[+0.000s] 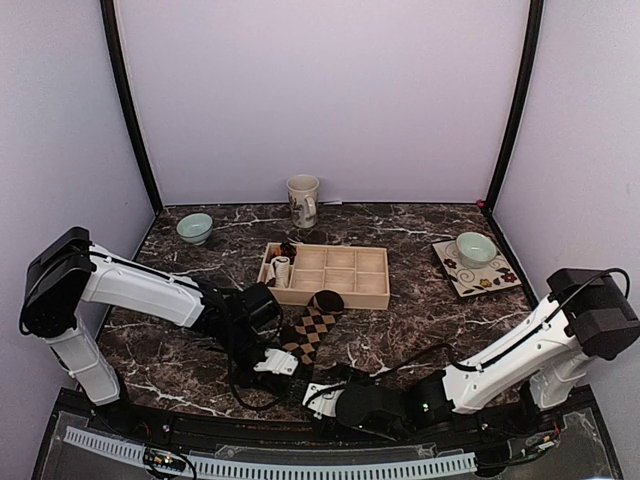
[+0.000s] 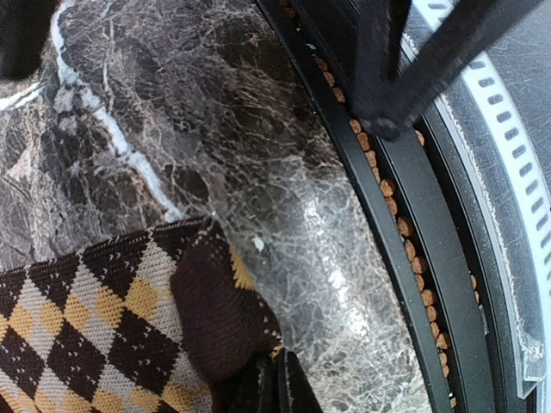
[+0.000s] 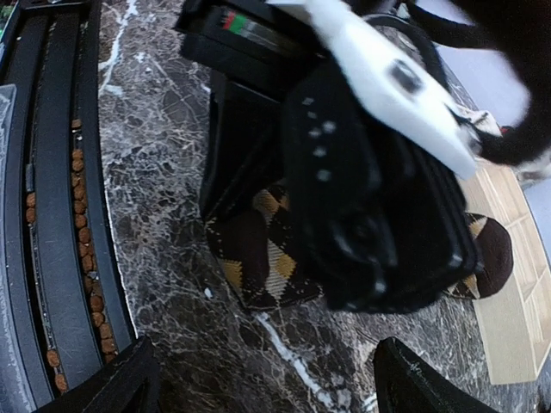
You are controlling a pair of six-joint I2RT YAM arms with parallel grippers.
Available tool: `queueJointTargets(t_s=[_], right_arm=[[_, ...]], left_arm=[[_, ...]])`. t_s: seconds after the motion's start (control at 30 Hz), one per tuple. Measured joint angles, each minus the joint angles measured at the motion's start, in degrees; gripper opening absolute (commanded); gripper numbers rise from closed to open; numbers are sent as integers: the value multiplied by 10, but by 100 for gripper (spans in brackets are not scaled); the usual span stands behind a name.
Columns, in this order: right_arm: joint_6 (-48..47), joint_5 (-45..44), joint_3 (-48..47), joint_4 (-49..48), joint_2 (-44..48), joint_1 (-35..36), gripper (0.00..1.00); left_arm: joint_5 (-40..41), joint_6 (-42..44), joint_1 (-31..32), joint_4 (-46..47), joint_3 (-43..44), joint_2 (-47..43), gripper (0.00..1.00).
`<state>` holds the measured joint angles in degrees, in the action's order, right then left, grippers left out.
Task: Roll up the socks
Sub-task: Roll the sock at the center of the board.
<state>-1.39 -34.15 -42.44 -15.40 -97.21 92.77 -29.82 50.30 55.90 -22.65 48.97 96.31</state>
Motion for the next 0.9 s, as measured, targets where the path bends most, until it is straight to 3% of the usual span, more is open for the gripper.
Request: queueJointTargets(t_s=[0.57,0.73,0.9], right_arm=[[-112,139,-20,-43,-58,-38,71],[-125,168,-22,-48,-62,-59,56],[-132,186,-34,-60,-86,-78,53]], left_arm=[[-39,32,-8,-63,51,45,7],[-51,42,-12,-81,65,60,7],[-57,48,-13,-90,71,65,8]])
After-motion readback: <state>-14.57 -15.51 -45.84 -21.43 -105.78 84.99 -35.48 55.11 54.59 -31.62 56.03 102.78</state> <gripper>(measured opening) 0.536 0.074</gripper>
